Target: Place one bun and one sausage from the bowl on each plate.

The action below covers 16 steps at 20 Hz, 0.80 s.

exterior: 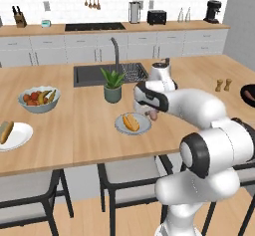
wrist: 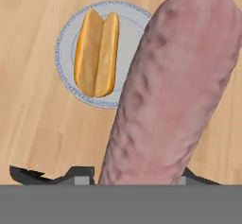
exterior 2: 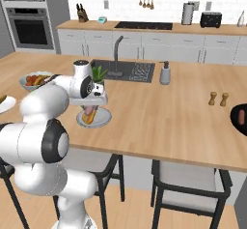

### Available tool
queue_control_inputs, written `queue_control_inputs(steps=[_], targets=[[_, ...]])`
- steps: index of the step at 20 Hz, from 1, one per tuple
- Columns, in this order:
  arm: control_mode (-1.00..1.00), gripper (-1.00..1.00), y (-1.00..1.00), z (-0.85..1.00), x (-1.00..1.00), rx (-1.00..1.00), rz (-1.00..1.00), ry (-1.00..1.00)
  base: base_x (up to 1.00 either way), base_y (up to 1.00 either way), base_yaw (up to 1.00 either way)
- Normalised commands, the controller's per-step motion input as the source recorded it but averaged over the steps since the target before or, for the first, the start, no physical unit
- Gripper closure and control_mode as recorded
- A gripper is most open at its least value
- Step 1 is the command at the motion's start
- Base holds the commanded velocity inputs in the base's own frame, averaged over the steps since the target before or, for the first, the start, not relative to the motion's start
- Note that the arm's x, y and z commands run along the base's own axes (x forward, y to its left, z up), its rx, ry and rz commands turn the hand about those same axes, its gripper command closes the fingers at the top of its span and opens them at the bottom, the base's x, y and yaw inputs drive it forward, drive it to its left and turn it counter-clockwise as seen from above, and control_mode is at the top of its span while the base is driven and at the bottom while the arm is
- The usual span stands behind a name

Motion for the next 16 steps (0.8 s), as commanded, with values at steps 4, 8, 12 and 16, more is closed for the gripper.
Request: queue_control_inputs(steps=[4,8,12,16], targets=[[-1.0,1.0,0.0,-0.68,0.42,0.0,0.0,0.02,0.0,0.0,0.0],[-1.0,1.0,0.0,-0.06,0.32,0.0,0.0,0.04,0.0,0.0,0.0],[-1.0,1.0,0.02,-0.21,0.86,0.0,0.0,0.1,0.0,0.0,0.0],[-1.0,1.0,0.0,-0.28,0.75,0.0,0.0,0.19,0.0,0.0,0.0]])
